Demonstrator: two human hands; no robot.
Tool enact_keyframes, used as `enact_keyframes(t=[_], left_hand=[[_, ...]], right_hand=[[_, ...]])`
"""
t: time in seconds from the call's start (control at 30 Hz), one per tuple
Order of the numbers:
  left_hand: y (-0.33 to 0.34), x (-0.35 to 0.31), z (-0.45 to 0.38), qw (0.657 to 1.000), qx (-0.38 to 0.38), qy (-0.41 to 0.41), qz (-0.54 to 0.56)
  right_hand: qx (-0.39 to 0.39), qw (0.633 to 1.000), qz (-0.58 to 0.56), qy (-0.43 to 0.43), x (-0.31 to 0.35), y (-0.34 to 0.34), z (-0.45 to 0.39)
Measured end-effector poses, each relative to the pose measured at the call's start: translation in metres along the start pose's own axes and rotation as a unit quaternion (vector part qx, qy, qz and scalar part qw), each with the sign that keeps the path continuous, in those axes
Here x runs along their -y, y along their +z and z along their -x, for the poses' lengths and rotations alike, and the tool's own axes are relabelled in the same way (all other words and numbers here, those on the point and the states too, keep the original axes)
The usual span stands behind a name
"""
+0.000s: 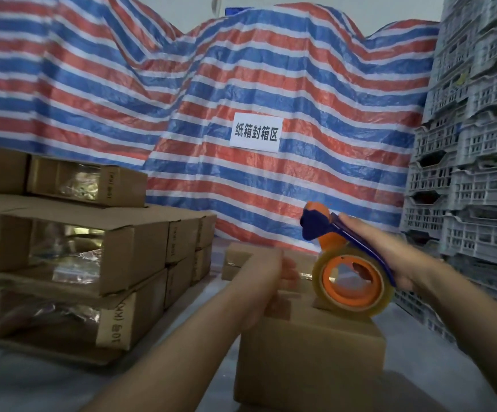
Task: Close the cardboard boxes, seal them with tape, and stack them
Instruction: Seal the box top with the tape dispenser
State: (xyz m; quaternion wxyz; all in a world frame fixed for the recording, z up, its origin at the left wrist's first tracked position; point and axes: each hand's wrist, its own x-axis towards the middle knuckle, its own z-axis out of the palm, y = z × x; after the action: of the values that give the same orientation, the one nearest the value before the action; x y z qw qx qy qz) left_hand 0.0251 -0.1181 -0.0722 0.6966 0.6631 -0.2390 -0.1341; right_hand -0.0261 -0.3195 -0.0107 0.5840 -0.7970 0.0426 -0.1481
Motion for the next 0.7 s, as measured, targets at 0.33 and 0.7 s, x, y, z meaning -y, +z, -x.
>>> enact_keyframes(t=[0.33, 0.7], left_hand=[[-0.022, -0.026, -0.009, 0.988, 0.021, -0.045, 0.143], [-0.013, -0.028, -0.006, 0.992, 0.021, -0.062, 0.11]], right_hand=[[0.041, 0.995, 0.088, -0.025, 0.01, 0.009, -0.008], [0.033, 0.993, 0.112, -0.029, 0.011, 0.008, -0.007]])
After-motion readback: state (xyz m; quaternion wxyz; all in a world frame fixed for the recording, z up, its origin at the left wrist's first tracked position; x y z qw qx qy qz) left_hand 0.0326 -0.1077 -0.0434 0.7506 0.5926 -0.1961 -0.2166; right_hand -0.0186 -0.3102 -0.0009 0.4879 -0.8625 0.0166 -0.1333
